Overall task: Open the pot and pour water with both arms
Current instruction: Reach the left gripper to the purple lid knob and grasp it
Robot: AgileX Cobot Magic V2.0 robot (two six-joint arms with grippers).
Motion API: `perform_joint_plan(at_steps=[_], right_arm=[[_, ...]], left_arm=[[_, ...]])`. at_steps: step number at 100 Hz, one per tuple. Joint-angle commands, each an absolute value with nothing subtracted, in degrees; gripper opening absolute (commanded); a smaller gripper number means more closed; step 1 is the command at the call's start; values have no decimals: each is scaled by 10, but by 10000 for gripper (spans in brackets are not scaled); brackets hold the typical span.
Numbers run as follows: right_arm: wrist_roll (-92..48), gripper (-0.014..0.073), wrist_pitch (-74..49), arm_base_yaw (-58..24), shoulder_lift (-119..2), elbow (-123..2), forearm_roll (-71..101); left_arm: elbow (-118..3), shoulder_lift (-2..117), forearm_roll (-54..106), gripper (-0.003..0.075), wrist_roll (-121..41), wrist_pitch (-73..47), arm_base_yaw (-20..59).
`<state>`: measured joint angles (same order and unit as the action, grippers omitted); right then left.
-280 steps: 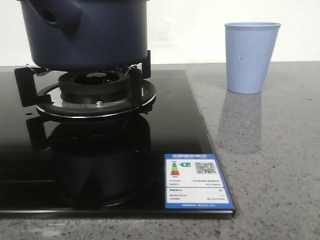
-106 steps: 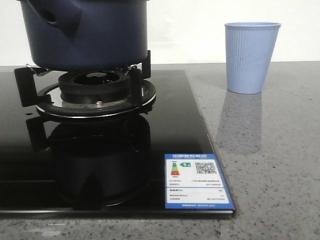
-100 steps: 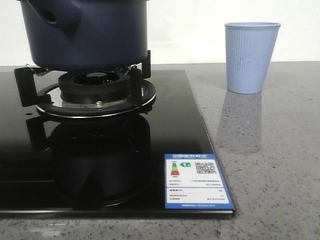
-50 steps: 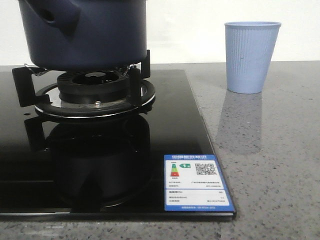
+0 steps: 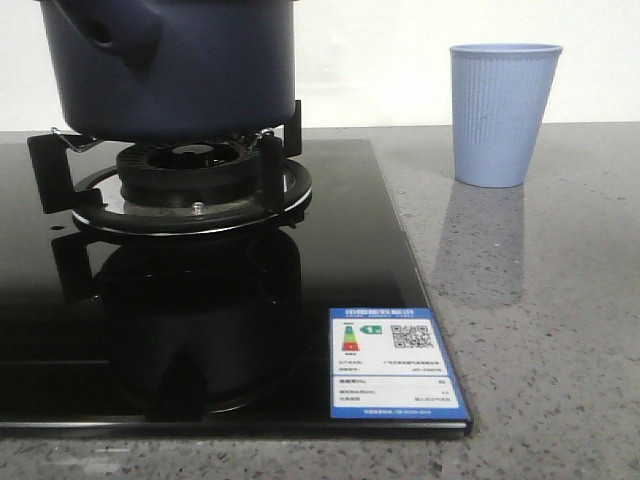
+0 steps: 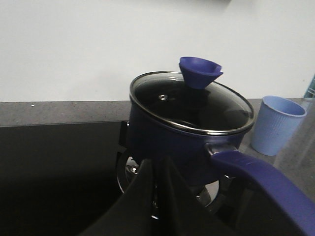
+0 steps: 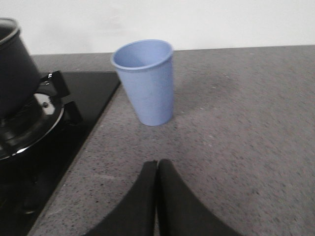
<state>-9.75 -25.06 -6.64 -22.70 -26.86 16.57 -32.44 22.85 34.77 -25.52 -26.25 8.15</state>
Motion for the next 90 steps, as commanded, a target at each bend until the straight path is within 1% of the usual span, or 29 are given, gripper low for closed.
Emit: perform_joint_plan(at_steps=[1, 24, 31, 36, 39, 42, 43, 49, 50, 52, 53, 56, 60, 62, 63, 71, 90], right_arm=[[-122, -56, -205, -90, -258, -307, 168], [-122, -55, -184, -125, -290, -334, 168], [-122, -28, -174, -126, -294, -338, 168], [-122, 26, -171, -126, -297, -340, 168], [-122, 82, -170, -126, -298, -340, 168], [-122, 136, -169, -126, -298, -340, 168], [-122, 150, -169, -126, -298, -340, 168], [-122, 297, -169, -126, -298, -340, 168], [-122, 330, -169, -126, -298, -340, 168], [-122, 361, -169, -126, -298, -340, 168], [-122, 391, -169, -126, -298, -340, 168], [-122, 440, -169, -126, -298, -340, 168], [-122, 485, -169, -126, -298, -340, 168], [-122, 494, -169, -126, -298, -340, 168], [-122, 496, -169, -126, -298, -340, 168], [-122, 487, -169, -126, -298, -340, 168], [-122, 486, -169, -126, -298, -340, 168]], left_arm=[[-363, 267, 377, -18, -286, -233, 105], [-400, 334, 396, -15, -303, -205, 147], [-412, 352, 401, 11, -303, -202, 158], [-421, 365, 409, 55, -304, -202, 167], [-426, 373, 415, 88, -310, -202, 172], [-430, 381, 418, 137, -316, -202, 179], [-432, 383, 420, 137, -316, -202, 179], [-442, 402, 428, 251, -321, -198, 194], [-443, 406, 428, 263, -321, -198, 195], [-445, 411, 430, 297, -323, -195, 199], [-445, 415, 432, 307, -324, -193, 201], [-448, 424, 436, 360, -324, -185, 208], [-451, 435, 437, 404, -324, -175, 215], [-453, 442, 437, 419, -325, -170, 218], [-455, 447, 437, 438, -325, -165, 222], [-463, 475, 437, 475, -326, -149, 236], [-499, 548, 437, 476, -329, -126, 258]])
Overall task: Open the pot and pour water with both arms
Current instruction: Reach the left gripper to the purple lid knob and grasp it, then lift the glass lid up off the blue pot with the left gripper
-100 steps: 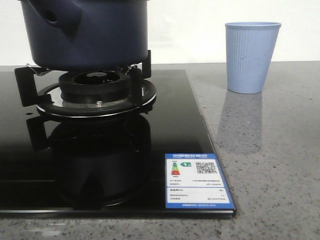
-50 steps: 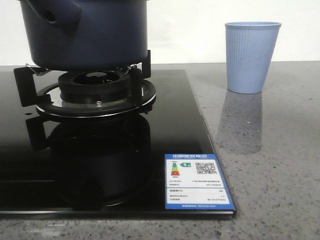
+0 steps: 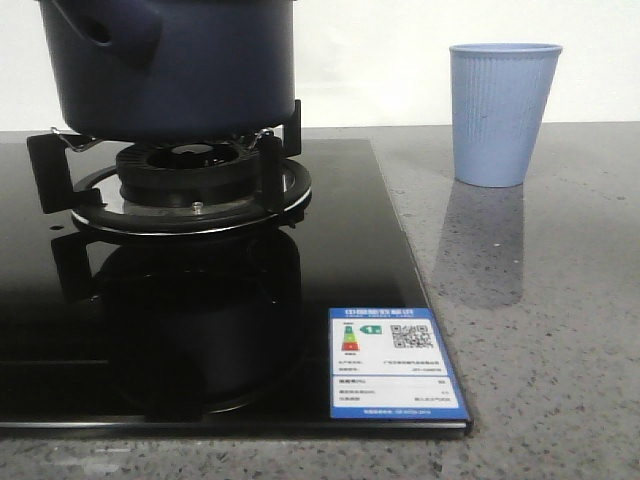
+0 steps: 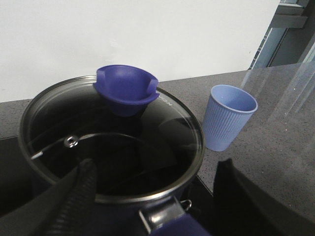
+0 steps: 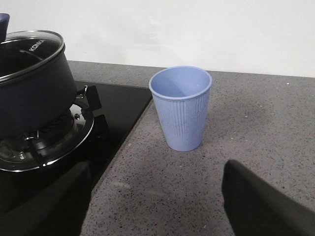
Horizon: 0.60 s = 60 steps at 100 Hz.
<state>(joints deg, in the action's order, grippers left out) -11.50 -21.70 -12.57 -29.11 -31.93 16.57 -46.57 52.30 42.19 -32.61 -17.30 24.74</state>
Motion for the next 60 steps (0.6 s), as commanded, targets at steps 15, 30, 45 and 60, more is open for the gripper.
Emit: perform_joint_plan(at_steps=[15, 30, 45, 60], right_arm=[[-122, 486, -169, -126, -298, -340, 168], [-122, 486, -169, -126, -298, -340, 170], [-122, 486, -169, -126, -298, -340, 176], [-122, 486, -168, -126, -298, -340, 176]], left_arm=[[-531, 603, 437, 476, -331, -102, 259], [-559, 650, 437, 476, -337, -84, 259], [-593, 692, 437, 476, -361, -84, 259], [-614, 729, 437, 476, -373, -74, 259]])
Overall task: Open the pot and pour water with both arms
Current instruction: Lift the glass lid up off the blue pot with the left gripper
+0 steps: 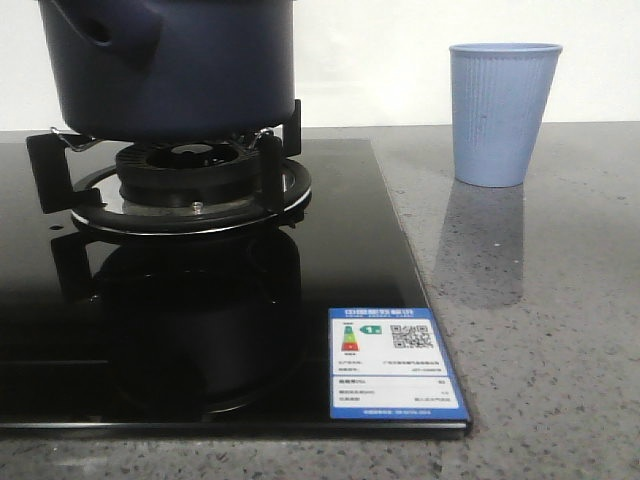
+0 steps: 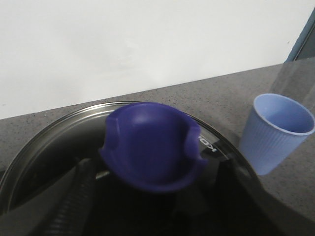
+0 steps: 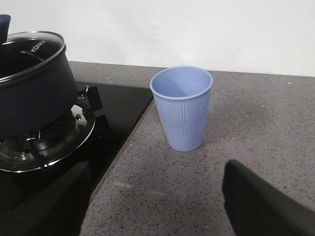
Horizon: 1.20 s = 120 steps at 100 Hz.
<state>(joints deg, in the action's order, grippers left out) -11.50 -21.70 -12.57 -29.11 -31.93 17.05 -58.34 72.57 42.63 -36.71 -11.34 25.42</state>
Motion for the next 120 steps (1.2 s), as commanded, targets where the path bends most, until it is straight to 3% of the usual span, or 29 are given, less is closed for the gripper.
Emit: perform_joint_plan(at_steps=[1, 40, 65, 120], right_arm=[[-122, 486, -168, -126, -298, -340, 176], [-122, 486, -167, -126, -298, -340, 176], [-122, 486, -167, -126, -298, -340, 176], [-122, 486, -167, -126, -298, -329, 176]], left_arm=[[-615, 731, 436, 476, -373, -74, 259], [-628, 764, 433, 470, -373, -35, 259], [-628, 764, 433, 343, -374, -32, 259], [-628, 705, 433, 352, -374, -5, 259]])
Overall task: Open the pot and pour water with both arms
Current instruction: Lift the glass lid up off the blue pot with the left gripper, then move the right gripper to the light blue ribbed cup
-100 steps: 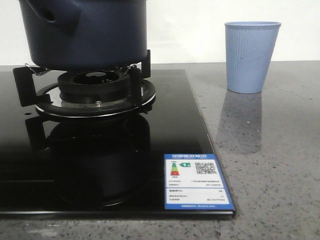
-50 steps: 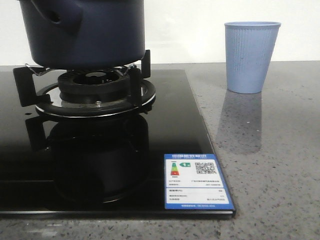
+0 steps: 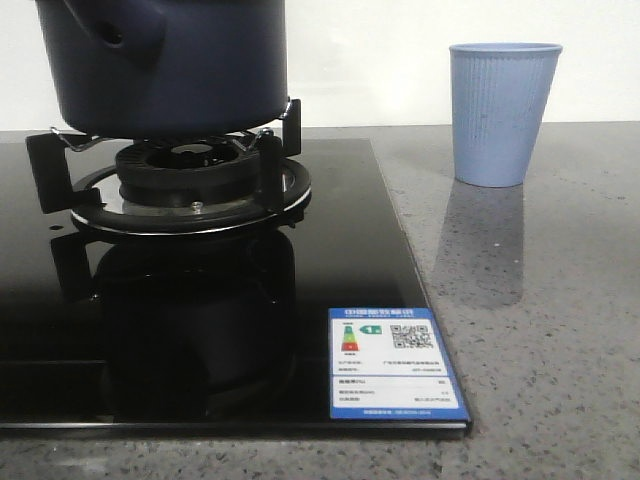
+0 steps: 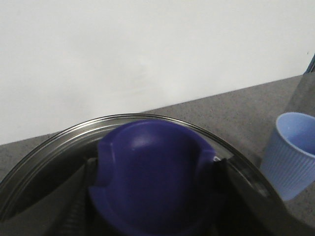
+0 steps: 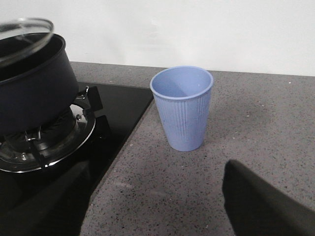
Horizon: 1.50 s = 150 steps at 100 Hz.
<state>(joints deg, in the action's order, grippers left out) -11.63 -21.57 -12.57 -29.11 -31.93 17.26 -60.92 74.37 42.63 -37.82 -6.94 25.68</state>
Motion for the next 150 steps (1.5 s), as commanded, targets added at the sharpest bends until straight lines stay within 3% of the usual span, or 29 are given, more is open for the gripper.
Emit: perform_joint_plan(at_steps=[1, 25, 56, 83, 104, 150], right_arm=[[-122, 486, -165, -126, -298, -328, 176], [-122, 486, -101, -126, -318, -272, 176], [-122, 486, 28, -132, -452, -267, 176], [-122, 487, 192, -198, -593, -267, 176], [-121, 487, 331, -205, -698, -268, 176], [-97, 487, 427, -205, -857, -352, 168]], left_arm=[[-628, 703, 433, 352, -374, -4, 259], [-628, 657, 408, 351, -374, 17, 259], [-628, 620, 406, 352, -375, 20, 258], [-628, 613, 391, 352, -375, 3, 190], [-628, 613, 393, 352, -375, -20, 152], [-628, 613, 393, 351, -375, -20, 152]])
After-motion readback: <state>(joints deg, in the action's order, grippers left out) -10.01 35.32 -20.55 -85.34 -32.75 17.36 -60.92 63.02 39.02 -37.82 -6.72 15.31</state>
